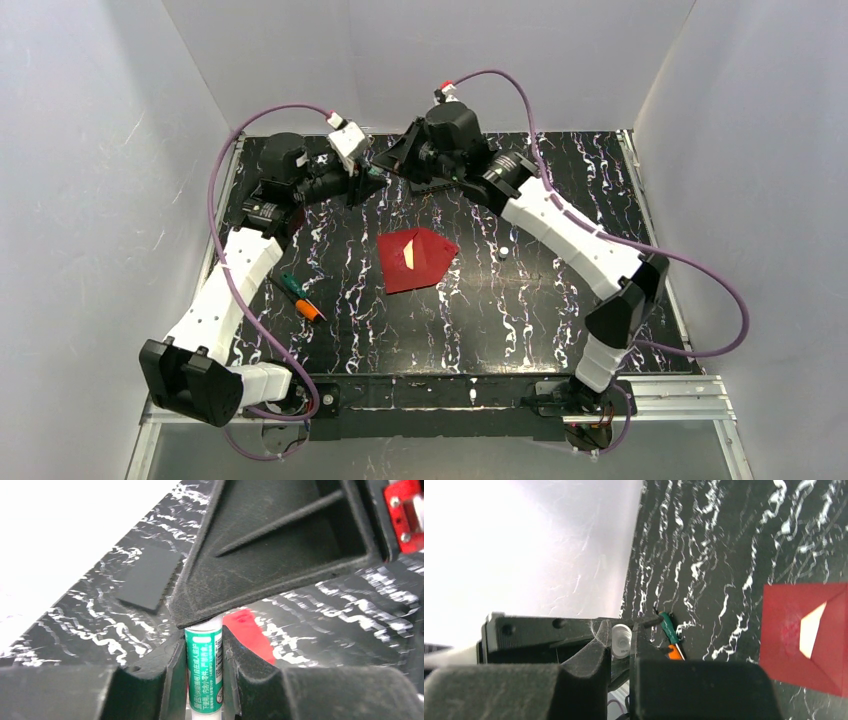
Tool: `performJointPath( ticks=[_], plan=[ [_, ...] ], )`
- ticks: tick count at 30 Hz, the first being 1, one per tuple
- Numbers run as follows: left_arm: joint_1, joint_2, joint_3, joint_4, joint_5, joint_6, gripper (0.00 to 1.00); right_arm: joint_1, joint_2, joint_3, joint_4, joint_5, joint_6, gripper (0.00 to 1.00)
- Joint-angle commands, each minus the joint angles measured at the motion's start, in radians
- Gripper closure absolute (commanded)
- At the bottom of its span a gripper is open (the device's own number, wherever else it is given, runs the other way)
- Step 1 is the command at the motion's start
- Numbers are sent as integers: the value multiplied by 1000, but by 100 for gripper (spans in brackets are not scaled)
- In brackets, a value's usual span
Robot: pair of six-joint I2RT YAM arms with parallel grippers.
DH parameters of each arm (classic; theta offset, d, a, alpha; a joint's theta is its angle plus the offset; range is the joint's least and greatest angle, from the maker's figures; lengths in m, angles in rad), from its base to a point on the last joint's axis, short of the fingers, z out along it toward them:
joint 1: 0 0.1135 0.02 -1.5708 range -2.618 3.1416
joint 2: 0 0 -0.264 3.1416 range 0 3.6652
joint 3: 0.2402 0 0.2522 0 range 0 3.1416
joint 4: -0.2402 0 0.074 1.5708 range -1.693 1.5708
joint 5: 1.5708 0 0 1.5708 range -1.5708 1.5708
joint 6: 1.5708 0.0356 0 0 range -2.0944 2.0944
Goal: Place the letter into the envelope and seal it
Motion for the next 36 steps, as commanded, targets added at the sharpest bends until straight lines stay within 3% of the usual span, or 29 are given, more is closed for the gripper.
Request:
performJointPath(
  ticks=[1,6,9,10,12,13,14,16,20,22,25,31,36],
  plan=[
    [-15,-45,-56,-5,31,368,100,-38,97,129,-173,191,174,99],
    [-26,-53,-135,45,-120,638,100,-46,183,236,-285,178,274,99],
    [-26,-42,-135,61,-136,647,100,-63,242,315,-312,110,302,99],
    [-26,-28,-114,35,-130,624,100,-69,246,319,-293,97,297,93],
    [-25,-3,-69,-47,-87,536,100,-84,210,243,-129,23,237,54],
    [-25,7,-49,-85,-51,489,100,-95,181,178,-55,-16,214,40],
    [-24,13,-39,-112,-5,434,100,-109,140,96,68,-85,176,32],
    [-24,17,-35,-124,97,303,100,-143,42,-105,276,-217,124,29],
    [-23,32,-36,-46,315,-16,100,-216,-59,-241,277,-390,-83,24],
    [-23,36,-57,66,404,-205,100,-238,-134,-320,326,-458,-189,21],
    [-24,23,-113,258,480,-448,100,-253,-262,-472,544,-557,-248,13],
    [-29,51,-61,258,505,-636,100,-255,-306,-538,745,-785,-181,9],
    [-36,35,-57,259,545,-597,100,-248,-286,-553,794,-850,-135,15]
  ],
)
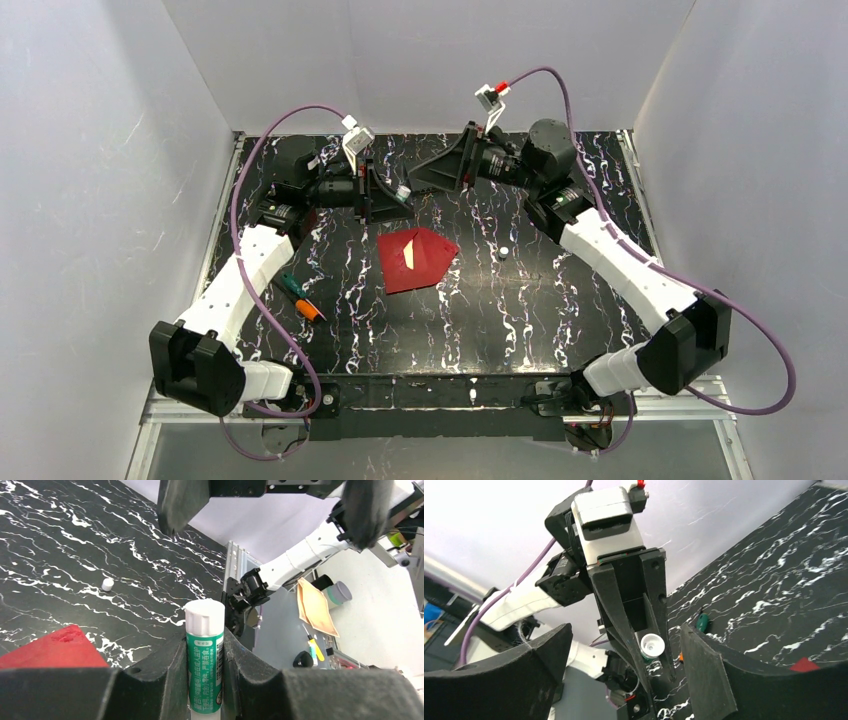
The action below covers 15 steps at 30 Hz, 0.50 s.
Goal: Place the letter into the envelope and seal it
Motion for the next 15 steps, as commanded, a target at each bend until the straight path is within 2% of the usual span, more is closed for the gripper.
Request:
performJointPath(
  ticks=[1,4,8,11,15],
  plan=[
    [-8,-20,34,31,76,-34,100,8,29,-12,81,-112,7,17],
    [-9,-18,38,28,72,-33,100,14,32,13,9,-93,-54,18],
    [-9,-12,39,28,65,-45,100,43,57,34,-6,-107,-62,19],
    [-8,-18,38,28,65,-36,100,67,80,47,-14,-113,-58,33],
    [-9,-15,48,28,78,-34,100,70,80,39,27,-76,-20,64]
  ],
)
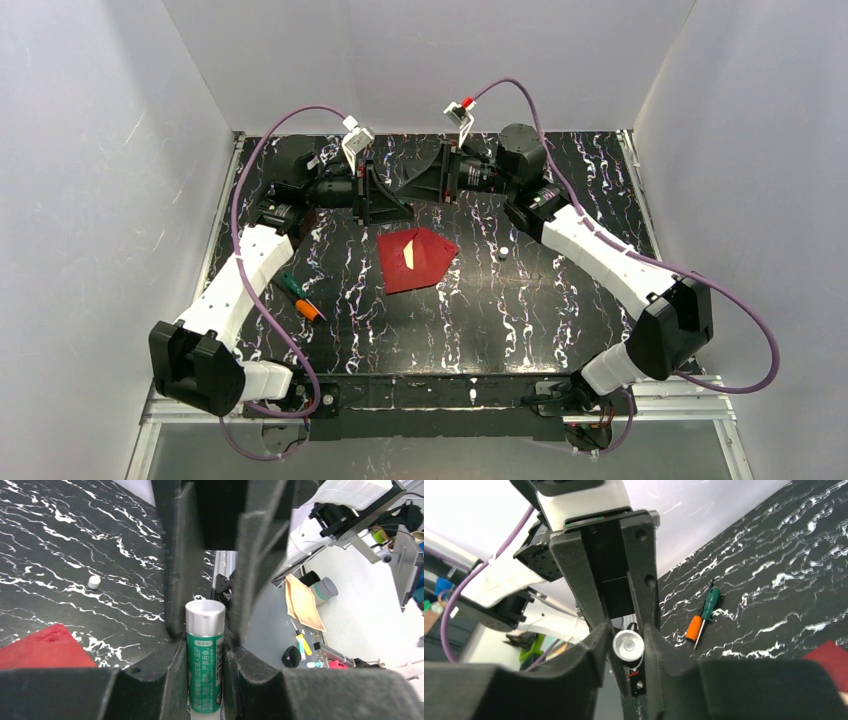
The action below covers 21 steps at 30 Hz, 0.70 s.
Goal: Place the letter into the envelope and seal it
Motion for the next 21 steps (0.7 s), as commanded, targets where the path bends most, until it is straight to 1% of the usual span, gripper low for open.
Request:
performJointPath(
  ticks=[1,3,5,6,8,11,14,16,19,21],
  plan=[
    [-3,-15,43,12,47,6,100,6,-16,16,83,41,43,71],
    [-3,-18,35,12,52,18,100,6,-27,-26,208,60,153,87],
    [-4,-24,23,12,34,30,100,6,-22,-43,280,58,216,98],
    [-4,-26,21,12,23,34,100,7,-18,-43,290,53,228,99],
    [-4,-31,22,12,-7,44,100,7,-16,-36,240,66,218,99],
    [-4,-38,30,13,-82,72,100,7,-9,5,81,134,150,99],
    [-3,-33,55,-17,-192,153,100,8,18,57,-112,270,112,99],
    [-3,-39,52,-17,-262,255,100,16,55,99,-261,406,103,99],
    [-5,-69,6,-11,-353,576,100,32,140,188,-499,650,160,99],
    [-6,-81,-29,-16,-426,785,100,38,203,248,-579,745,226,99]
  ],
)
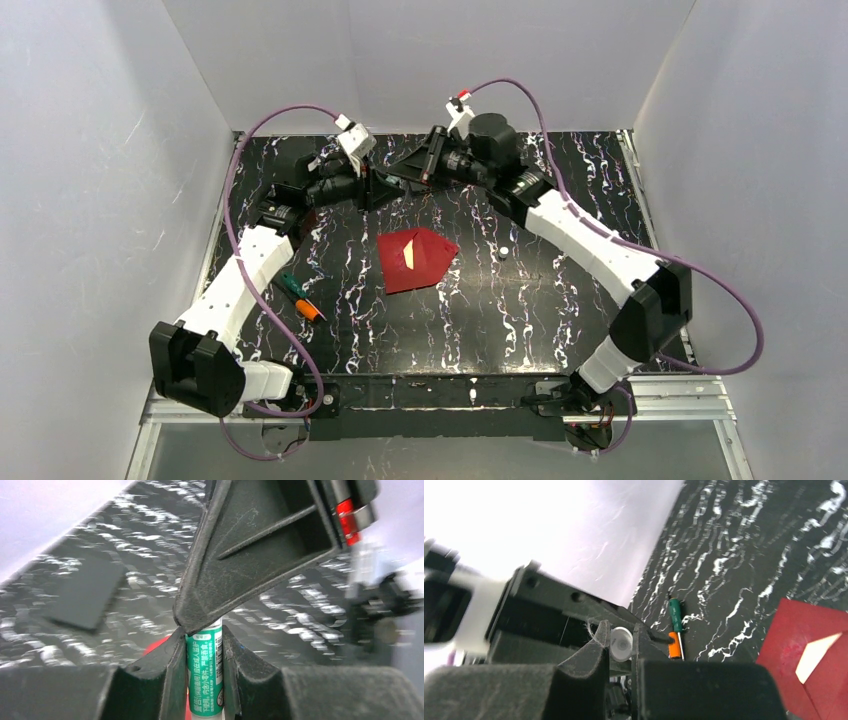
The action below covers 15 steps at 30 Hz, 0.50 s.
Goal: Place the letter into the envelope and seal it
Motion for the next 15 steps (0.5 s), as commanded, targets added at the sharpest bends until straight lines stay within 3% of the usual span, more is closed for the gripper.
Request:
performJointPath(
  ticks=[1,4,7,12,15],
  plan=[
    [-14,-78,-39,3,-163,560,100,11,149,135,-345,397,149,99],
    [-23,-87,-54,-84,-281,827,100,12,228,246,-414,444,297,99],
    [-33,-118,-131,-3,-391,953,100,13,325,417,-495,440,398,99],
    [-40,-131,-196,21,-414,1018,100,11,454,657,-683,367,527,99],
    [-42,-126,-191,29,-423,906,100,10,463,653,-673,323,575,94]
  ],
)
